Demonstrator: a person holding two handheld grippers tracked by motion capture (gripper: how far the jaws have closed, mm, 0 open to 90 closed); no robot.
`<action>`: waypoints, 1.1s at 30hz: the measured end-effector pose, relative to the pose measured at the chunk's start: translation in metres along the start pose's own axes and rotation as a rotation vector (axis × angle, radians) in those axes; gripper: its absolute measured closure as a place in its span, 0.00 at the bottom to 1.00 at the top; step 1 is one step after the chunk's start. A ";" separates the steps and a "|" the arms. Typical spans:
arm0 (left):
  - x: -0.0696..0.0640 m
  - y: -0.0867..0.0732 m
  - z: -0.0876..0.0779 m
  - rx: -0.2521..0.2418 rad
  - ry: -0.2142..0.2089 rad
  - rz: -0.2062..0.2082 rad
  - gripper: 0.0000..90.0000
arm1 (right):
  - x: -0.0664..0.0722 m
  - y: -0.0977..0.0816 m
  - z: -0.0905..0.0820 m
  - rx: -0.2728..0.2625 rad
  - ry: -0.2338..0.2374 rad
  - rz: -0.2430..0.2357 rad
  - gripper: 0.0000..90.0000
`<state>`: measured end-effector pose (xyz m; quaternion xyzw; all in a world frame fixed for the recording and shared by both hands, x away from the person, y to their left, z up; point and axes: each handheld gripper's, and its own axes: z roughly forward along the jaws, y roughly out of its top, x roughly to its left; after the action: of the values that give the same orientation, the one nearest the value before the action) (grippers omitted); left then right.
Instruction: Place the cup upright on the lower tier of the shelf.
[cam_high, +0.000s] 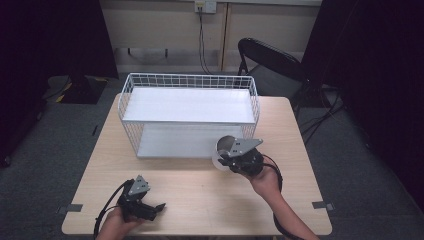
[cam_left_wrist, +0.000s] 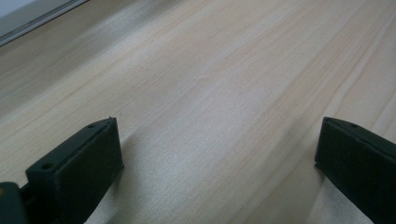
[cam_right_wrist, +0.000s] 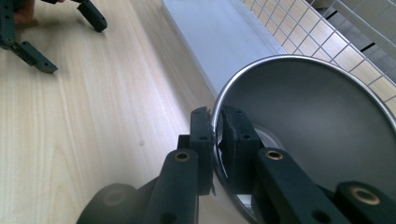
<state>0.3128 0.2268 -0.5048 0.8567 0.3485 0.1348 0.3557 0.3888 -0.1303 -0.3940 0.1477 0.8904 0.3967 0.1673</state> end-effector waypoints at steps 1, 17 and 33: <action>0.000 0.000 0.000 0.000 0.000 0.000 0.00 | 0.000 0.000 0.001 0.000 -0.001 0.001 0.92; 0.000 0.000 0.000 0.000 0.001 0.000 0.00 | -0.007 0.005 0.013 -0.012 -0.025 0.000 0.92; 0.000 0.000 0.000 0.000 0.000 0.000 0.00 | -0.016 0.012 0.023 -0.011 -0.054 -0.019 0.92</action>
<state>0.3127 0.2268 -0.5048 0.8566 0.3486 0.1348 0.3557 0.4142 -0.1142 -0.3965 0.1491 0.8847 0.3959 0.1957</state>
